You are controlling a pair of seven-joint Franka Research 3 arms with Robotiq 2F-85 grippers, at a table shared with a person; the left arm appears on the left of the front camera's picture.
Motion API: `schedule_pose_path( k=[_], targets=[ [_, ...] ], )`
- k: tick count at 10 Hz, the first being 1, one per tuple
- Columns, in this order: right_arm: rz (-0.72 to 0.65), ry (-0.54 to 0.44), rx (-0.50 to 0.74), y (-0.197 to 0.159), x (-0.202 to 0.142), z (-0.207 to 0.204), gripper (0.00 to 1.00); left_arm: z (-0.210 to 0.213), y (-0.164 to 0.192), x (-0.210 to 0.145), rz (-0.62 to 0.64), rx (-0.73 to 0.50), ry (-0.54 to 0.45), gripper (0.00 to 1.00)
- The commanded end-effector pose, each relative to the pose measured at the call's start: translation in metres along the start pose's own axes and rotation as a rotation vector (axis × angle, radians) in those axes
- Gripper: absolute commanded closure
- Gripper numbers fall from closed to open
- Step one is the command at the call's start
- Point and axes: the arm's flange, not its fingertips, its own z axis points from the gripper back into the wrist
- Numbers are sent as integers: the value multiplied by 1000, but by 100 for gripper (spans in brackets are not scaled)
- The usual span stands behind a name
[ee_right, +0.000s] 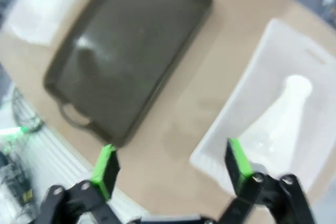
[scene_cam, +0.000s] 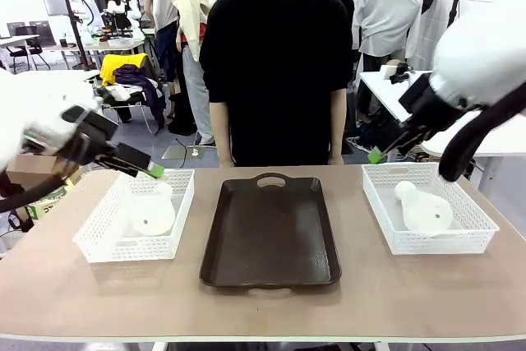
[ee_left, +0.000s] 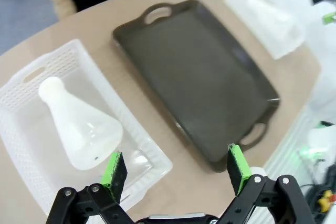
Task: Prepare the laboratory tools.
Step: Pick up the Big flask that the person points to.
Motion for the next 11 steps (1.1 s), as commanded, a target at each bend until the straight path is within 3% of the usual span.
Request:
schedule_pose_path(
  k=[1,3,5,7,11],
  targets=[
    [-55,74,250,-60,7,3,0,-3,46,10,115,-157,-16,0],
    [-102,58,432,-98,-9,10,0,11,74,11,235,-404,-75,0],
    [-192,28,612,-135,-23,5,0,12,103,2,343,-461,-88,0],
    [-256,-18,748,-163,-27,-5,0,-1,123,-7,411,-630,-107,0],
    [-411,-73,885,-203,-26,-29,0,-30,133,-28,446,-781,-92,0]
  ],
)
